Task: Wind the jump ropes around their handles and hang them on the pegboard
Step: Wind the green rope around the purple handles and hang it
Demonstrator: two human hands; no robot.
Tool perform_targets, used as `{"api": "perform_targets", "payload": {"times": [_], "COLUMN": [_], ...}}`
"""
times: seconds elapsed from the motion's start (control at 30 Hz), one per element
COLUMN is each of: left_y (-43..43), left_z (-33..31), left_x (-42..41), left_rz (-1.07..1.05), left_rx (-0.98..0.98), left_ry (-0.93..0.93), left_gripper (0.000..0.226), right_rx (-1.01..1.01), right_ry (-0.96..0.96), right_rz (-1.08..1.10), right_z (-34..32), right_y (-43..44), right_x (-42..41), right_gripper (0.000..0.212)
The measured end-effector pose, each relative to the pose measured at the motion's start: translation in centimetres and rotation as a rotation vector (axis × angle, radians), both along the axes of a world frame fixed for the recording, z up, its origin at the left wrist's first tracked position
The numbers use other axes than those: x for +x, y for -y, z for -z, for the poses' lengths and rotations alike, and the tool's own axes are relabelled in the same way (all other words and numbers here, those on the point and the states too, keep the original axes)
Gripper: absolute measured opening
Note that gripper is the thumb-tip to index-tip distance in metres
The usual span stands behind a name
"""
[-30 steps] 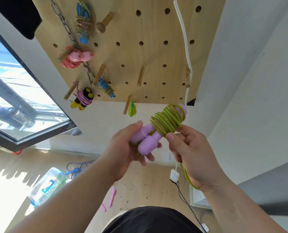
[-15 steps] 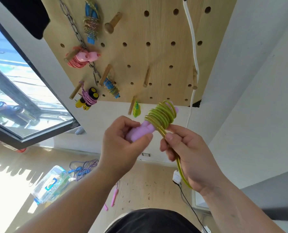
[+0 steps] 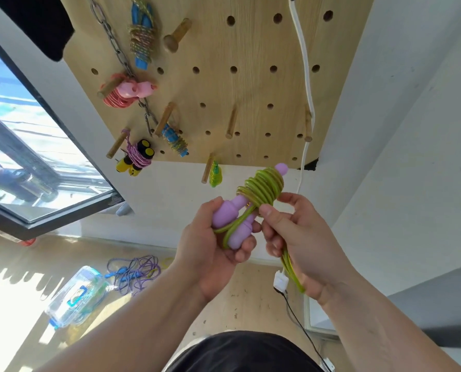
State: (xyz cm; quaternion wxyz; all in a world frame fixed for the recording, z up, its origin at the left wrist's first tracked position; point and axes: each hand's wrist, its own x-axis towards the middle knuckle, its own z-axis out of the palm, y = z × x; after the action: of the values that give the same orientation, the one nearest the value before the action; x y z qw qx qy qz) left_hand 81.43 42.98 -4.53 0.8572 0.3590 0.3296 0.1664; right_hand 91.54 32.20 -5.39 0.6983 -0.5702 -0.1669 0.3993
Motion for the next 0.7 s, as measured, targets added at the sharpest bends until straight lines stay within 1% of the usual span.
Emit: {"api": "perform_targets", "payload": {"times": [0.03, 0.07, 0.13, 0.2, 0.23, 0.27, 0.33, 0.37, 0.43, 0.47, 0.5, 0.57, 0.63, 0.7], "left_y": [0.0, -0.1, -0.3, -0.4, -0.4, -0.4, -0.3, -0.2, -0.4, -0.8, -1.1, -1.9, -2.6, -3.2], "left_z": [0.1, 0.3, 0.6, 0.5, 0.6, 0.8, 1.4, 1.6, 2.3, 2.6, 2.8, 2.7, 2.3, 2.1], "left_x": [-0.1, -0.3, -0.7, -1.1, -1.3, -1.4, -1.7, -1.8, -2.0, -2.1, -2.0, -2.0, -2.0, -2.0], "left_rz": [0.019, 0.043, 0.116, 0.171, 0.172, 0.152, 0.080, 0.063, 0.029, -0.019, -0.063, -0.075, -0.030, 0.001], "left_rx": [-0.010, -0.010, 0.006, 0.091, 0.200, 0.358, 0.748, 0.929, 1.282, 1.434, 1.548, 1.666, 1.725, 1.750], "left_ry": [0.003, 0.003, -0.004, -0.030, -0.066, -0.121, -0.225, -0.248, -0.287, -0.300, -0.298, -0.307, -0.345, -0.394], "left_gripper": [0.049, 0.051, 0.053, 0.053, 0.050, 0.043, 0.020, 0.022, 0.056, 0.065, 0.068, 0.067, 0.061, 0.055], "right_rx": [-0.005, -0.008, -0.016, -0.019, -0.019, -0.018, -0.012, -0.003, 0.010, 0.015, 0.021, 0.025, 0.013, -0.010], "right_ry": [-0.012, 0.003, 0.068, 0.104, 0.115, 0.128, 0.134, 0.123, 0.099, 0.090, 0.086, 0.100, 0.146, 0.220], "right_rz": [-0.038, -0.086, -0.160, -0.161, -0.144, -0.120, -0.065, -0.044, -0.031, -0.034, -0.043, -0.068, -0.115, -0.193], "right_z": [0.0, -0.1, -0.3, -0.3, -0.3, -0.3, -0.3, -0.3, -0.4, -0.5, -0.6, -0.7, -0.8, -1.0], "right_y": [0.1, 0.2, 0.5, 0.7, 0.7, 0.6, 0.3, 0.1, -0.1, -0.1, -0.1, 0.0, 0.2, 0.5], "right_x": [0.3, 0.6, 1.2, 1.4, 1.3, 1.1, 0.6, 0.3, -0.1, -0.3, -0.5, -0.7, -0.5, -0.1], "right_gripper": [0.044, 0.043, 0.031, 0.024, 0.025, 0.027, 0.033, 0.034, 0.034, 0.033, 0.032, 0.029, 0.026, 0.028]}}
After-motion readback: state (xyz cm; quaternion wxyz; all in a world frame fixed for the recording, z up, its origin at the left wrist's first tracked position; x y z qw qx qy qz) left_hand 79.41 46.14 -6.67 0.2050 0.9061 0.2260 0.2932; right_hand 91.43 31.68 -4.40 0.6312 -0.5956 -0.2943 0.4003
